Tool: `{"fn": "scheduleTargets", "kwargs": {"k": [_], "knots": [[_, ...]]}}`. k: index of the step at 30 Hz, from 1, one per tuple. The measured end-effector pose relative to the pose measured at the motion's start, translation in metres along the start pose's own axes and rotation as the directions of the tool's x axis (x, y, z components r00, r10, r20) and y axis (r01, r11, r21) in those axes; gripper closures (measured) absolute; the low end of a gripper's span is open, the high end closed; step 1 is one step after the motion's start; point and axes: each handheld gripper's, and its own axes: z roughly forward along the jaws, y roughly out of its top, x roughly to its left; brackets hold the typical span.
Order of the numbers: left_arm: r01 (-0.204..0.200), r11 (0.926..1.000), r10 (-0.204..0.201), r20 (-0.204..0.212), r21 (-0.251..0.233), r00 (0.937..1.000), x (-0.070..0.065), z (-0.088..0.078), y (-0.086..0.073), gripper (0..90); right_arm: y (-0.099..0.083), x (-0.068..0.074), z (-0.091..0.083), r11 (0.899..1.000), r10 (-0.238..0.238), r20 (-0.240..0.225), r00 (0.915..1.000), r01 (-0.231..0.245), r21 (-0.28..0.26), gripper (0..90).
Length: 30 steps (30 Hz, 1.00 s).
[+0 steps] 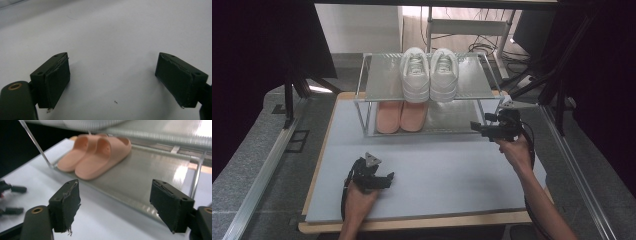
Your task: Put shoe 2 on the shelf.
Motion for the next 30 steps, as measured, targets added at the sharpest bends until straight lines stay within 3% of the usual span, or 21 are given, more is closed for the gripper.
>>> {"fn": "scheduleTargets", "kwargs": {"k": [6, 15, 22, 30], "knots": [[0.002, 1.0, -0.002, -0.001, 0.0, 1.0, 0.0, 0.0, 0.0, 12.9, -0.027, 0.003, 0.003, 0.998, -0.017, -0.006, 0.9998, 0.018, 0.065, 19.3], [0.0, 1.0, 0.0, -0.003, -0.004, 1.0, -0.001, 0.0, 0.0, 13.0, -0.063, 0.013, 0.009, 0.985, -0.116, -0.025, 0.9929, 0.119, 0.124, 12.7], [-0.005, 1.0, 0.005, -0.01, -0.005, 0.9999, -0.002, 0.0, 0.0, 13.1, -0.093, 0.015, 0.02, 0.975, -0.144, -0.005, 0.9896, 0.143, 0.173, 2.4], [-0.004, 1.0, 0.004, -0.007, -0.005, 1.0, -0.002, 0.0, 0.0, 13.1, -0.131, 0.012, 0.036, 0.967, -0.13, 0.038, 0.9908, 0.118, 0.226, 0.0]]}}
